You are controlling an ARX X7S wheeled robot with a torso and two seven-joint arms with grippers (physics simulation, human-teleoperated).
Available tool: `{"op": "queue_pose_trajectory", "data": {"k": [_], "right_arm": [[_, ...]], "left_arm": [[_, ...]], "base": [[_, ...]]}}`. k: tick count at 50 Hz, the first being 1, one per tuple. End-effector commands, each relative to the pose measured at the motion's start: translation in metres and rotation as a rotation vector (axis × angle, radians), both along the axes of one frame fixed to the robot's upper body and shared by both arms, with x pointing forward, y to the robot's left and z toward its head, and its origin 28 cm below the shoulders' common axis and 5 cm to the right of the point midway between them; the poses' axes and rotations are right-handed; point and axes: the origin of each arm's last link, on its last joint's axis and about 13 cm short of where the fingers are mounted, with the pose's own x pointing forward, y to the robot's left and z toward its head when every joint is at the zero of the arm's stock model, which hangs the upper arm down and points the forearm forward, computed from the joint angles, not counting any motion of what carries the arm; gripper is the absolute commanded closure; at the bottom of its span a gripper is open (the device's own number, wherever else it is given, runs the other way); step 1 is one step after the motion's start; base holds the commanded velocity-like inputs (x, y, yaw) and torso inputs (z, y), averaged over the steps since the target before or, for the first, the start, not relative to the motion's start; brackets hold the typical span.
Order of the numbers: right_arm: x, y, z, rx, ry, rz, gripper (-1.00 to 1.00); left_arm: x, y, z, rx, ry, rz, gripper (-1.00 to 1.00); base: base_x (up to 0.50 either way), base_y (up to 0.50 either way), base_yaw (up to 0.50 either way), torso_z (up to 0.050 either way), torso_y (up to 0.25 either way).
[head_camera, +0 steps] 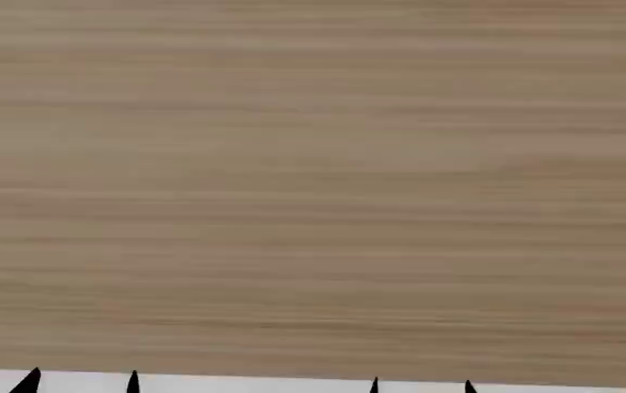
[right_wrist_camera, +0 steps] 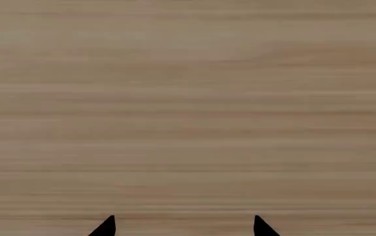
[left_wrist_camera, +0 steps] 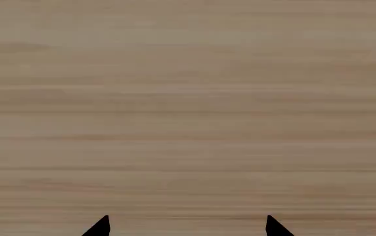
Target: Put the right moka pot on the stove.
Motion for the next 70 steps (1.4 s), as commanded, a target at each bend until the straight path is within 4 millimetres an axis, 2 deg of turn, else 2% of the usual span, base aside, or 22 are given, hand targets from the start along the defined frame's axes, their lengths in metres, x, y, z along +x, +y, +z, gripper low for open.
{"op": "queue_pose_trajectory", "data": {"k": [1, 13, 29, 31, 34, 40, 47, 61, 70], "right_arm": [[0.0, 0.0, 0.0, 0.0, 0.0, 0.0, -1.0], [-0.004, 0.004, 0.005, 0.002, -0.01, 0.002, -1.0], [-0.004, 0.004, 0.003, -0.006, -0.025, -0.003, -1.0], [-0.005, 0.005, 0.003, 0.009, -0.016, 0.009, -1.0], [-0.005, 0.004, 0.004, 0.005, -0.026, 0.004, -1.0], [-0.005, 0.005, 0.003, -0.001, -0.026, 0.007, -1.0], [-0.005, 0.006, 0.002, 0.0, -0.037, 0.014, -1.0], [-0.004, 0.005, 0.003, 0.003, -0.036, 0.01, -1.0], [-0.004, 0.005, 0.003, -0.003, -0.037, 0.011, -1.0]], "left_arm": [[0.0, 0.0, 0.0, 0.0, 0.0, 0.0, -1.0], [0.0, -0.001, -0.005, 0.022, -0.002, -0.004, -1.0], [-0.002, -0.006, -0.009, 0.048, -0.017, -0.017, -1.0], [-0.002, -0.007, -0.01, -0.021, 0.022, -0.064, -1.0], [-0.003, -0.006, -0.003, 0.042, -0.042, 0.006, -1.0], [-0.005, -0.006, 0.001, 0.022, -0.05, -0.001, -1.0], [-0.003, -0.007, -0.006, 0.027, -0.054, 0.0, -1.0], [-0.007, -0.006, 0.0, 0.0, -0.055, -0.008, -1.0], [-0.008, -0.006, 0.002, 0.014, -0.067, 0.003, -1.0]], "base": [[0.0, 0.0, 0.0, 0.0, 0.0], [0.0, 0.0, 0.0, 0.003, 0.0], [0.0, 0.0, 0.0, 0.042, 0.008], [0.0, 0.0, 0.0, 0.046, 0.011], [0.0, 0.0, 0.0, 0.046, 0.011], [0.0, 0.0, 0.0, 0.049, 0.019], [0.0, 0.0, 0.0, 0.05, 0.027], [0.0, 0.0, 0.0, 0.05, 0.028], [0.0, 0.0, 0.0, 0.002, 0.0]]}}
